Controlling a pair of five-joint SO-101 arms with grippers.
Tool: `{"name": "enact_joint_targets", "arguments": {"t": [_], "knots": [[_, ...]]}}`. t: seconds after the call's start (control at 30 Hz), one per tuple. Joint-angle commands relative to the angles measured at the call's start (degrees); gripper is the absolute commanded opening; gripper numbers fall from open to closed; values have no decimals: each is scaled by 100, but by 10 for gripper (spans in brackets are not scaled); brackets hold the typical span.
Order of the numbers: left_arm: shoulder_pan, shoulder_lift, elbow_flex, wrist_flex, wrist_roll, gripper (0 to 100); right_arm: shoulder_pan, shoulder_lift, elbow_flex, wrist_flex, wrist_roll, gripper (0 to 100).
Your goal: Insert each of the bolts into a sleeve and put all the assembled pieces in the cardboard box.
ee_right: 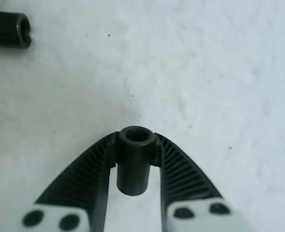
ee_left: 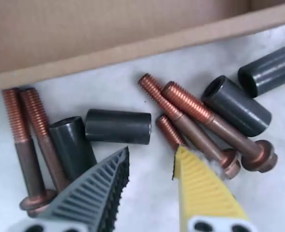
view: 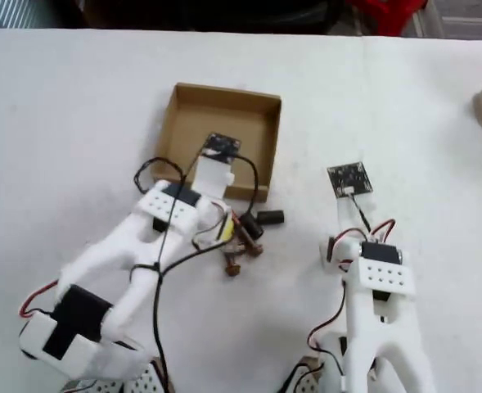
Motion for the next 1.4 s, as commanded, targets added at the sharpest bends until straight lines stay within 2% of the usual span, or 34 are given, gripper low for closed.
{"name": "enact_joint_targets", "arguments": {"t": [0.0,0.23,0.4,0.6,0.73,0.87,1.0,1.1,1.23,1.37], "knots": [[277,-163,-149,-105,88,191,-57,-92,-26,-92,-9,17],[303,31,-237,-141,448,194,-57,-92,-26,-92,-9,17],[426,31,-325,-88,501,235,-127,-92,-26,-92,-9,17],[514,66,-325,-132,510,234,-136,-92,-26,-92,-9,17],[514,84,-281,-132,870,235,-127,-92,-26,-92,-9,17],[514,576,-440,-53,888,233,-136,-92,-26,-92,-9,17],[549,1349,-1284,853,862,233,-127,-92,-26,-92,-9,17],[558,1727,-1635,1187,844,233,-119,-92,-26,-92,-9,17],[567,1622,-1556,1204,527,233,-110,-92,-26,-92,0,17],[585,1156,-1046,818,440,233,-110,-92,-26,-84,202,17]]}}
